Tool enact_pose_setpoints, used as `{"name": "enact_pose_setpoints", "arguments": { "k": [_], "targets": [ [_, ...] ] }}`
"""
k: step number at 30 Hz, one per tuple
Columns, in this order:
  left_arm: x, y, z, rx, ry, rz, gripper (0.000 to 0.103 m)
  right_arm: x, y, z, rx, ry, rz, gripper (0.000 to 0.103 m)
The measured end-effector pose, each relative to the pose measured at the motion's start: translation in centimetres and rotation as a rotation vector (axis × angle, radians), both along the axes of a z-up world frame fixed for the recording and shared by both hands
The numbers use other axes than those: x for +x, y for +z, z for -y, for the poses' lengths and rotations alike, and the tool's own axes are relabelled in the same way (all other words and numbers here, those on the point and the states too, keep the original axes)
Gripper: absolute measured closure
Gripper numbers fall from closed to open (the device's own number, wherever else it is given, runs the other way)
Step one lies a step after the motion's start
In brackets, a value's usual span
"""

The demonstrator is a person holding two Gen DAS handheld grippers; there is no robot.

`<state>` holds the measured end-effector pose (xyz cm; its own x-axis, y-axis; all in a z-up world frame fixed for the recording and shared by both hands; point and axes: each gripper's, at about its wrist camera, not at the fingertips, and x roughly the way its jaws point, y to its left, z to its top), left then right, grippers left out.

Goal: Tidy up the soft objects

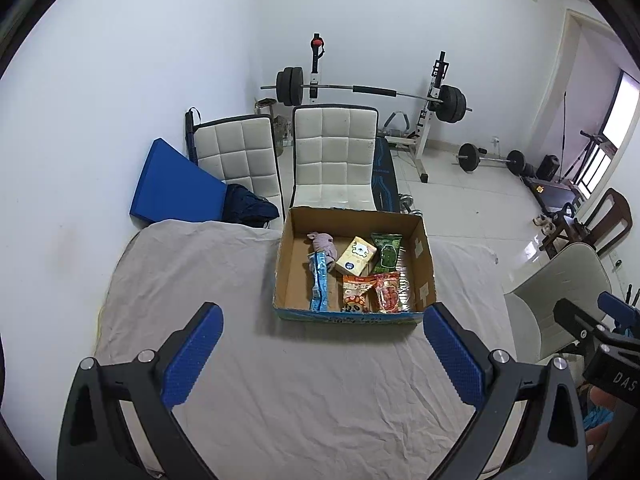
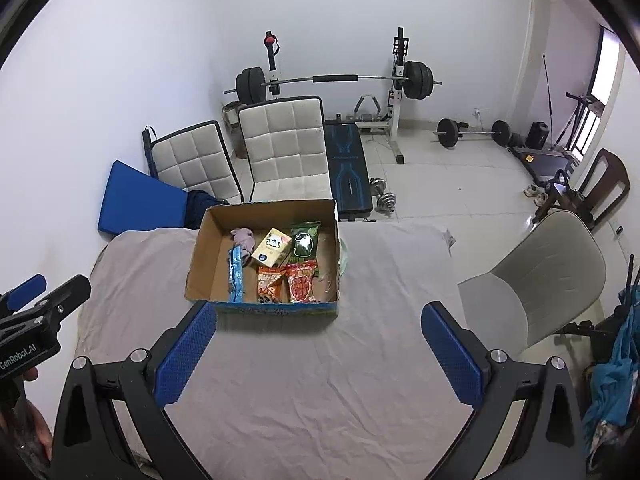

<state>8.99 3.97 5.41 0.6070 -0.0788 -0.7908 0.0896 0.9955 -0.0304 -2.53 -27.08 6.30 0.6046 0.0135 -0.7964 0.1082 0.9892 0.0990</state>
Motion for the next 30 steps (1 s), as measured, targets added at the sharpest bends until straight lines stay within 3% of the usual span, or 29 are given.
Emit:
{"name": "enact_pose_setpoints", "arguments": {
  "k": [30],
  "targets": [
    [0.6,-0.3,0.5,0.002,-0.002,0.005,0.000,2.1,0.4,-1.3,0.020,0.022,0.025,0.000]
  ]
}}
